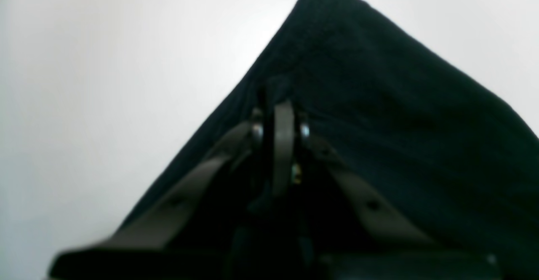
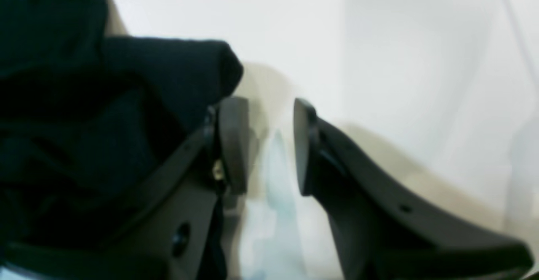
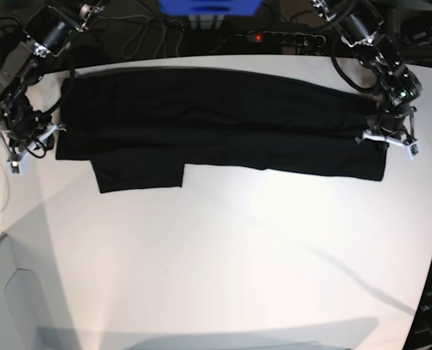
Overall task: Fold the T-shirt properly
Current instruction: 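Hold the folded edge with both grippers and smooth it flat, then open the right gripper and move it to the protruding sleeve corner, then grasp the sleeve corner with the right gripper and fold it onto the shirt, then raise the right gripper and reposition it over the folded end, then grasp the folded end with the right gripper and pull it outward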
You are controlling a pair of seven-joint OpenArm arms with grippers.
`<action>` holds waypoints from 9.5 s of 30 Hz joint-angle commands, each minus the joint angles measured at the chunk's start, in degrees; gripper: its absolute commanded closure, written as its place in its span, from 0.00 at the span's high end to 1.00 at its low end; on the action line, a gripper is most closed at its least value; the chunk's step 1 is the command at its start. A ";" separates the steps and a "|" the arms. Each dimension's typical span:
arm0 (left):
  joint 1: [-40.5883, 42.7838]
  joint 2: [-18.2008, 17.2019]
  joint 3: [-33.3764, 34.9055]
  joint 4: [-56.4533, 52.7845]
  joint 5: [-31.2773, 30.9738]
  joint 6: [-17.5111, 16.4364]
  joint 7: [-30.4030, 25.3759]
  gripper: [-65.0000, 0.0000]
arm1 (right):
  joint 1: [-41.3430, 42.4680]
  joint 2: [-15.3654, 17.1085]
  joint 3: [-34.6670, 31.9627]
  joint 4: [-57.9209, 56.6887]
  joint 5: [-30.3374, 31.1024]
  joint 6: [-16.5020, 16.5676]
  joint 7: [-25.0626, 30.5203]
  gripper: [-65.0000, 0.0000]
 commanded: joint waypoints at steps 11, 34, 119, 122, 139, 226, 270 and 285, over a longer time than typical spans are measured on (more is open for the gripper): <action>0.04 -0.58 -0.25 0.16 1.22 0.78 1.69 0.00 | 4.54 1.57 1.31 1.03 0.90 -0.45 0.64 0.28; 0.04 -0.40 -0.25 0.16 1.22 0.78 1.69 0.00 | 18.96 -2.39 -11.61 -28.69 1.08 -0.45 -3.14 0.29; 0.12 -0.05 -0.25 0.25 0.69 0.78 1.78 0.00 | 3.04 -2.47 -19.96 0.32 1.08 -0.45 4.51 0.00; 0.12 -0.05 -0.08 0.25 0.69 0.78 1.78 0.00 | 0.67 -2.56 -19.96 5.25 1.08 -0.45 4.59 0.00; 0.04 -0.05 -0.16 0.25 0.69 0.78 1.78 0.00 | -11.20 -5.99 -20.05 24.15 1.08 -0.45 4.51 0.00; -0.84 0.04 0.10 0.08 0.69 0.78 1.69 0.00 | -28.60 5.09 -43.34 24.41 20.24 -0.45 23.32 0.00; -1.28 -0.05 0.01 -3.79 0.60 0.78 1.60 0.00 | -19.11 -6.17 -20.93 2.52 51.72 -0.45 -2.61 0.19; -1.28 -0.05 0.01 -3.79 0.60 0.78 1.60 0.00 | -19.11 -4.85 -14.33 12.81 53.48 -0.45 -2.09 0.35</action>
